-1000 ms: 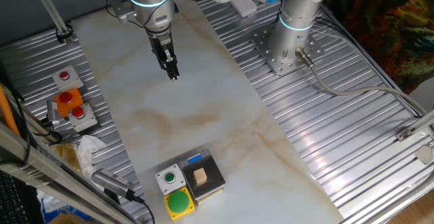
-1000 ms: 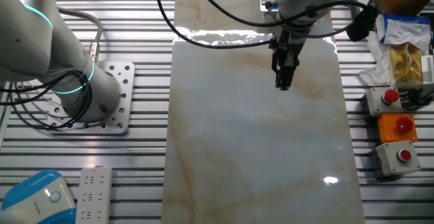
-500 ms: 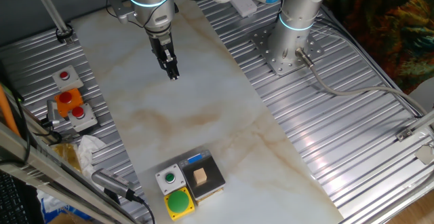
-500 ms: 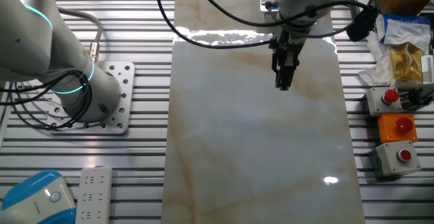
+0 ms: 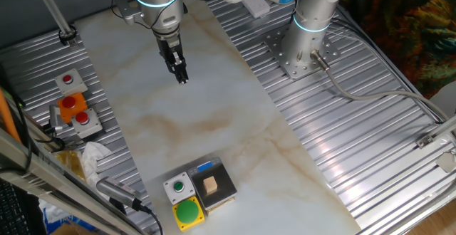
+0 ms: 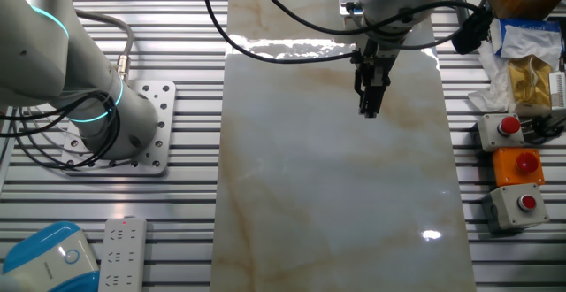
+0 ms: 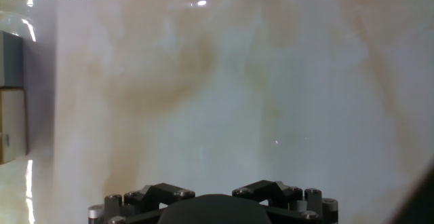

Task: Remove the object from the scale

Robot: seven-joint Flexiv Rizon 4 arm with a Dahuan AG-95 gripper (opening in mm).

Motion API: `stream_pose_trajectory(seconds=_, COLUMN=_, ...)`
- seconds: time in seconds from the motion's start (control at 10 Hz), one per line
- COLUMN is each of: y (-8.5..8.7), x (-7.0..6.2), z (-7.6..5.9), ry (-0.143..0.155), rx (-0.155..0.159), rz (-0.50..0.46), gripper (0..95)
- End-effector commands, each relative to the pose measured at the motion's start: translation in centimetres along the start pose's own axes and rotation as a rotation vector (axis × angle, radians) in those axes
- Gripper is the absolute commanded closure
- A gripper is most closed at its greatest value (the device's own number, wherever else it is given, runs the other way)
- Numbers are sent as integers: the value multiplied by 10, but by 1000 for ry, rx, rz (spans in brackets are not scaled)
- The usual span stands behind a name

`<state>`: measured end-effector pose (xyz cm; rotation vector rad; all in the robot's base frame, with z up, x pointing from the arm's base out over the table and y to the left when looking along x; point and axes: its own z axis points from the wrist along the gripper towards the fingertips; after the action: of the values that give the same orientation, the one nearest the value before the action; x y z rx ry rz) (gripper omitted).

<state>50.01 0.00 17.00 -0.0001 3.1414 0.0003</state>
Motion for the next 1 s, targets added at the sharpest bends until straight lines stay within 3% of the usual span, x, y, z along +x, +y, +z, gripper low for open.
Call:
stream_pose_trajectory(seconds=0.1, y=0, x=0, z=0, ry=0, rx=0, rz=0, gripper=0)
stream_pose_trajectory(seconds=0.2, y=0, x=0, z=0, ry=-76, rx=82, rz=-258, gripper=950)
stream_pose_trajectory(seconds=0.3, y=0, x=0, z=-1, ry=-77, rx=65, rz=-252, gripper=950)
stream_pose_trajectory(seconds=1.0, y=0, x=1, z=-2, ry=-72, rx=72, rz=-243, gripper=950)
